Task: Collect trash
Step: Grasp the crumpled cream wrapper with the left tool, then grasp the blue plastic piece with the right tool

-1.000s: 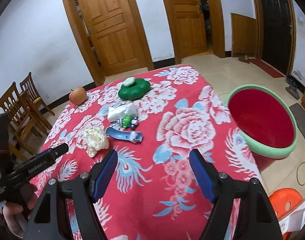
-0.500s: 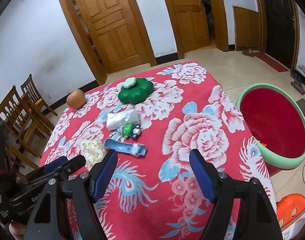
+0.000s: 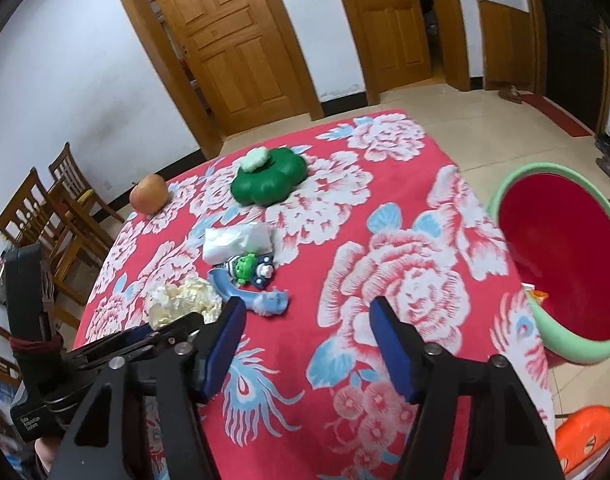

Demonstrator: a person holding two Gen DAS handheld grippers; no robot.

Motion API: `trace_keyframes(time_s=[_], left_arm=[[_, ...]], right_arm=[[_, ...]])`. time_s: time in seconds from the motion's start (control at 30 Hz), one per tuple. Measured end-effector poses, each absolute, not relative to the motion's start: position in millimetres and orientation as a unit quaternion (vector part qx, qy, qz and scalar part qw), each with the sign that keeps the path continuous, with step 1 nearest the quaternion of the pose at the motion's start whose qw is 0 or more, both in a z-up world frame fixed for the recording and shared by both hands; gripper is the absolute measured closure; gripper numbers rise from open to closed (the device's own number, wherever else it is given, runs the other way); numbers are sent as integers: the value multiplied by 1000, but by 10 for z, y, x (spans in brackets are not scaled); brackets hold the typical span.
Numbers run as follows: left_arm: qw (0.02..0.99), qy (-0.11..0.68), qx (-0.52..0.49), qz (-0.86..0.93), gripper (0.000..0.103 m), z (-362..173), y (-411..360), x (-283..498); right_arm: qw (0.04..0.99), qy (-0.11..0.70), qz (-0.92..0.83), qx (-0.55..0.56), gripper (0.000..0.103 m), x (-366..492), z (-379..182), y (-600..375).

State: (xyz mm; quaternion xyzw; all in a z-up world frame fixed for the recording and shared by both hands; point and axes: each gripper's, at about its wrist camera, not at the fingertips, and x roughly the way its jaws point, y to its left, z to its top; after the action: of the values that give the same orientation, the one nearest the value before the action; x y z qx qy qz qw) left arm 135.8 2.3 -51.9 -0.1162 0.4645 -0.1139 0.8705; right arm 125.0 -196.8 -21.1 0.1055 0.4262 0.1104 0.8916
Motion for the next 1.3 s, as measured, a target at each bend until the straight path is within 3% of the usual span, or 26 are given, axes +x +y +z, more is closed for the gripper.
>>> trace_keyframes(time_s=[0.3, 0.8, 0.9, 0.97, 1.3], left_arm=[[864, 465, -155, -114, 81, -443, 195, 1365], [883, 439, -130, -101, 81, -247, 231, 1079], [884, 438, -132, -92, 81, -236, 260, 1036], [885, 438, -136, -85, 81, -233, 286, 1020], [888, 434, -133, -75, 81, -143, 231, 945]], right_arm=[[867, 468, 153, 82, 48, 1576, -398, -1805], [867, 462, 164, 90, 51, 1588, -541, -1631], [871, 456, 163, 79, 59, 1600, -550, -1573], [870, 457, 165, 78, 78, 1608, -560, -1556], [882, 433, 165, 87, 81, 1422, -395, -1730]])
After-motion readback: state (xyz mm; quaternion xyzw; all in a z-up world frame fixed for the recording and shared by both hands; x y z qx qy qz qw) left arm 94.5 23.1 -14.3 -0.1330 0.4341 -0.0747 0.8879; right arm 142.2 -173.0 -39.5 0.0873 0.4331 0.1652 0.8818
